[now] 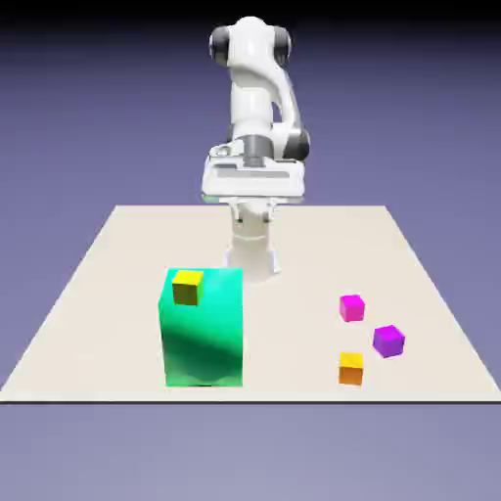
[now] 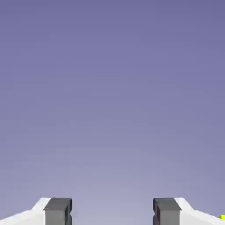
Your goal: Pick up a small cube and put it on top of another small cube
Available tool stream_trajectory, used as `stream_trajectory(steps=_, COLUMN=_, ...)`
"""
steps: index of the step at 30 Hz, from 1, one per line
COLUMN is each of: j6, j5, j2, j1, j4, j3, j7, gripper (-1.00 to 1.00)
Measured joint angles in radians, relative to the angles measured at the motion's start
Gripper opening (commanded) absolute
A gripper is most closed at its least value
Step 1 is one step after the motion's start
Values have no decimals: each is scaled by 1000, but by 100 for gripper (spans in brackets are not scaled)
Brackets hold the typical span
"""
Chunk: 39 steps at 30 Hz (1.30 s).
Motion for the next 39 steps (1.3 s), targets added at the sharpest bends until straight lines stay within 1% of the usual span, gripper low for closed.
stream_trajectory(steps=39, j6=-1326, j5=-363, j2=1413, j1=-63, j4=1105, j3=773, j7=581, gripper=0)
